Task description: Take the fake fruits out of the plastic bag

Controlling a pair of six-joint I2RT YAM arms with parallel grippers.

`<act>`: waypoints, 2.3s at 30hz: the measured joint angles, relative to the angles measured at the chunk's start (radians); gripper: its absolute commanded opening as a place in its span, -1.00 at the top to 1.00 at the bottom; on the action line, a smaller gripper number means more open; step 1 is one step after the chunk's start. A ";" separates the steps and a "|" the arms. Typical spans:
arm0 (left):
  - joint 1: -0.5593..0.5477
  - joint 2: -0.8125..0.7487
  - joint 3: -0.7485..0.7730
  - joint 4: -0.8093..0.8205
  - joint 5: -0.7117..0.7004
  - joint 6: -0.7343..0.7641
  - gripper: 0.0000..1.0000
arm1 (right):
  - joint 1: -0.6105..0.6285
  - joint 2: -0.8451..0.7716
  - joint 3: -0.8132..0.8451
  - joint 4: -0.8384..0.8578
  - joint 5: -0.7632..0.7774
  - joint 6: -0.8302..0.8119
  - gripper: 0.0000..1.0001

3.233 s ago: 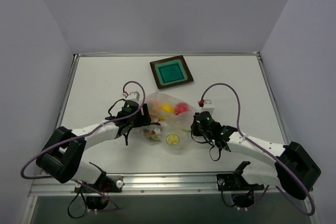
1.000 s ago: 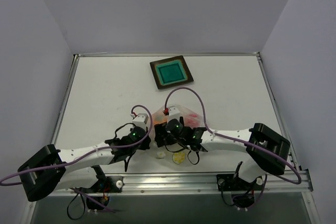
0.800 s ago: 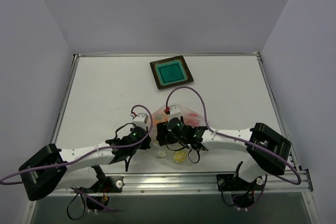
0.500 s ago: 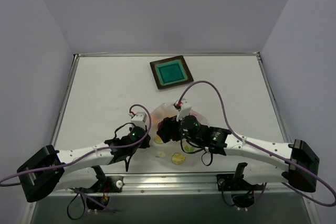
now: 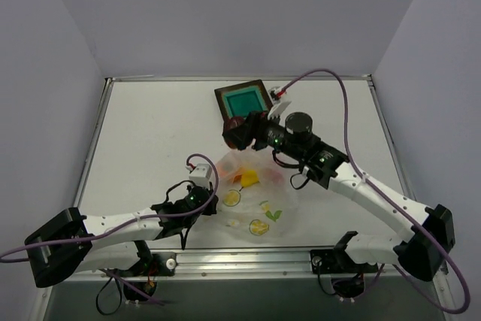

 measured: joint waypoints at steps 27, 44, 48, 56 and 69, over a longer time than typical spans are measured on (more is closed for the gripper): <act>-0.080 0.022 -0.037 0.136 -0.065 0.019 0.95 | -0.267 1.152 0.885 -0.175 0.404 -0.308 -0.88; -0.091 -0.057 -0.010 0.084 -0.120 0.019 0.95 | 0.082 0.158 0.248 -0.101 0.437 -0.330 0.82; -0.100 -0.072 0.019 0.063 -0.146 0.018 0.95 | 0.270 -0.029 0.103 -0.105 0.435 -0.282 0.81; -0.103 -0.106 0.030 0.017 -0.183 0.010 0.95 | 0.341 0.053 -0.112 -0.241 0.517 -0.195 0.81; -0.103 -0.090 0.039 0.008 -0.189 0.011 0.95 | 0.154 0.268 -0.136 -0.219 0.560 -0.257 -0.17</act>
